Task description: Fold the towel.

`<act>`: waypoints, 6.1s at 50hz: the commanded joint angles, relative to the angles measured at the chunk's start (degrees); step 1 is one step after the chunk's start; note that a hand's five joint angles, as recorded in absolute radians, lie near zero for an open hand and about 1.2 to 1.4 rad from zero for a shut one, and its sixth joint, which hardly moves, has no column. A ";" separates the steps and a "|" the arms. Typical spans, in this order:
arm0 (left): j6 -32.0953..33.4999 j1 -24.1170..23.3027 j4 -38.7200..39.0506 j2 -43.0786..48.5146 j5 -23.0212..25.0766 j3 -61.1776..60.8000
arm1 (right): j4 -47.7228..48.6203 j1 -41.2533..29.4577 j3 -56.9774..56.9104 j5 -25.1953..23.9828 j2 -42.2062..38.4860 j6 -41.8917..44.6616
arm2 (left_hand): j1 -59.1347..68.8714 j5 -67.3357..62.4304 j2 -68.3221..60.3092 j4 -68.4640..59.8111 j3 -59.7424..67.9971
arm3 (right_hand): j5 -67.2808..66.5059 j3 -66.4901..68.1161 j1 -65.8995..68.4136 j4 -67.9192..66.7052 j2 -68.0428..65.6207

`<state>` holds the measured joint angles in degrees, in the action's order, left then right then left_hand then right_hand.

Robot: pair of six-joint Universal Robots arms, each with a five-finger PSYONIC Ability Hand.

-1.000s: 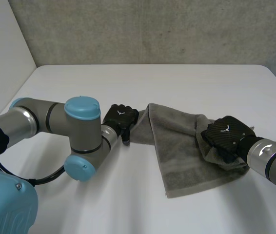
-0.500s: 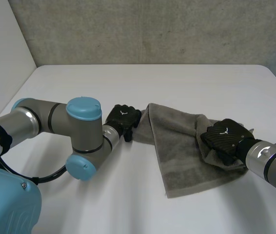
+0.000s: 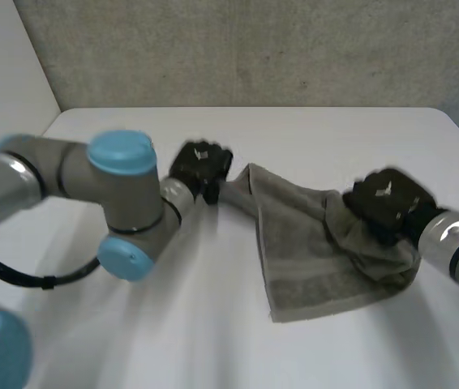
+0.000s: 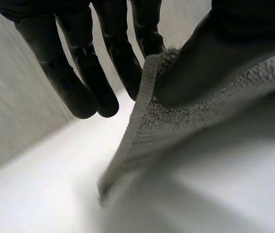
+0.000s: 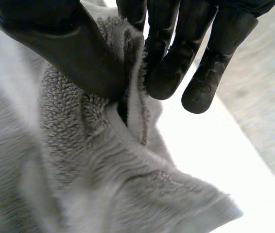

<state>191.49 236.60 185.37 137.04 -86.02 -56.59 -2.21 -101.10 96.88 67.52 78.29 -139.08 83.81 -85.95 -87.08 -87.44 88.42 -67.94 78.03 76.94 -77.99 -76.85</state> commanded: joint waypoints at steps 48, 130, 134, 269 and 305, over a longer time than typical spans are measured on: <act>-3.40 9.14 20.91 -22.43 0.06 1.48 | 28.84 -5.78 -31.67 5.79 -8.07 -26.50 | -3.81 15.95 7.08 7.44 -8.42 | -2.06 1.97 3.06 -2.01 -3.15; -14.04 6.85 17.04 -49.41 1.91 -40.00 | -15.72 6.09 -37.47 3.59 -6.84 -17.19 | -3.81 15.95 7.08 7.44 -8.42 | -2.06 1.97 3.06 -2.01 -3.15; -15.79 6.85 16.78 -51.08 2.00 -40.00 | -18.27 8.28 -37.82 -0.36 -5.26 -17.27 | -3.81 15.95 7.08 7.44 -8.42 | -2.06 1.97 3.06 -2.01 -3.15; -5.51 16.26 3.33 -40.27 8.94 -22.60 | -29.96 4.24 -33.25 -2.92 -0.07 -7.25 | -3.81 15.95 7.08 7.44 -8.42 | -2.06 1.97 3.06 -2.01 -3.15; 4.15 12.92 27.33 -24.10 -0.90 -4.58 | 26.73 -5.87 -36.24 4.56 -10.18 -10.59 | -3.81 15.95 7.08 7.44 -8.42 | -2.06 1.97 3.06 -2.01 -3.15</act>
<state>200.13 248.89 215.81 116.48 -86.55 -55.10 31.37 -107.76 56.41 76.25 65.65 -144.97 85.38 -85.94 -87.42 -87.44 88.87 -67.25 77.07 77.25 -77.10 -76.64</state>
